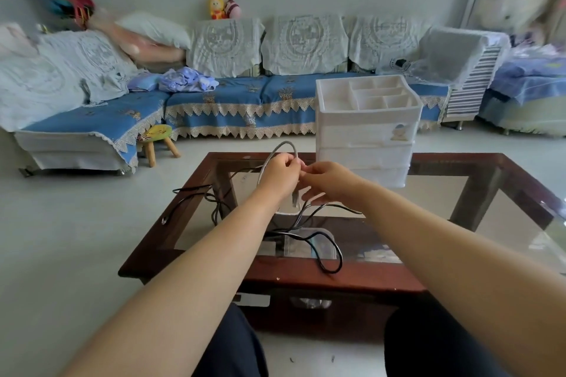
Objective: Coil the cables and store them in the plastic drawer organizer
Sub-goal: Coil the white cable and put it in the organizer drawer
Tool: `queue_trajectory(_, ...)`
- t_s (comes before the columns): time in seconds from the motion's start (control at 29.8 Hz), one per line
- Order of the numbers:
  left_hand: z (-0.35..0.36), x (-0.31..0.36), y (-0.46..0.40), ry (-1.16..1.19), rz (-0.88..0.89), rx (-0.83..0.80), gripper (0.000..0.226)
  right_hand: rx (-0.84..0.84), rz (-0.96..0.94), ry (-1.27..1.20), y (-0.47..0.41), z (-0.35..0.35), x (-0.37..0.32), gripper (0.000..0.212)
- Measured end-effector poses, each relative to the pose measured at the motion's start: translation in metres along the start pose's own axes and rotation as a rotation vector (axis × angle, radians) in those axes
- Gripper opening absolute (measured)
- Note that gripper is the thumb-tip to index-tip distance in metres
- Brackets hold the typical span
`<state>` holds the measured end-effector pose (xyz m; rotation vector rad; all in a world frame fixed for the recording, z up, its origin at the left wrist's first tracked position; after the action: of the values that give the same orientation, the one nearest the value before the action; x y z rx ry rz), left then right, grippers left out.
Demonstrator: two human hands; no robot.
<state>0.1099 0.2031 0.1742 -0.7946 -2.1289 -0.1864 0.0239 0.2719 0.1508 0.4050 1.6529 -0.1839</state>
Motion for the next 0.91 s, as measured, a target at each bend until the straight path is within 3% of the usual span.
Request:
queue_trajectory(0.13,0.006,0.005,0.017,-0.102,0.019,-0.035,0.026,-0.004,0.039,-0.037,0.019,-0.004,0.020,0.038)
queue_trajectory(0.4,0.022,0.026,0.041,0.110,0.162,-0.020,0.031,0.261,-0.059,-0.073,0.021,-0.044,0.045,0.039)
queue_trajectory(0.54,0.030,0.030,0.053,0.310,0.114,-0.185,0.034,0.242,-0.213,-0.125,0.020,-0.044,0.030,0.065)
queue_trajectory(0.7,0.032,0.021,0.049,0.739,0.023,-0.395,0.034,0.195,-0.235,-0.046,-0.001,-0.024,0.024,0.013)
queue_trajectory(0.8,0.028,0.001,0.032,1.046,-0.062,-0.423,0.037,0.133,-0.135,-0.196,-0.015,-0.009,0.047,0.028)
queue_trajectory(0.91,0.024,-0.030,0.012,1.279,-0.156,-0.332,0.036,0.014,0.007,-0.335,-0.024,0.008,0.075,0.026)
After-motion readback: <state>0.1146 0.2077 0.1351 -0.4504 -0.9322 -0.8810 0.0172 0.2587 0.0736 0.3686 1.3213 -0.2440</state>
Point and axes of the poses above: each hand's wrist, its own y-axis away from the middle knuckle, its own z-axis out of the palm, x = y × z, the point moved 7 cm from there along -y, towards the middle knuckle, and after that the axes turned 11 degrees about -y, right-handed, at the moved point
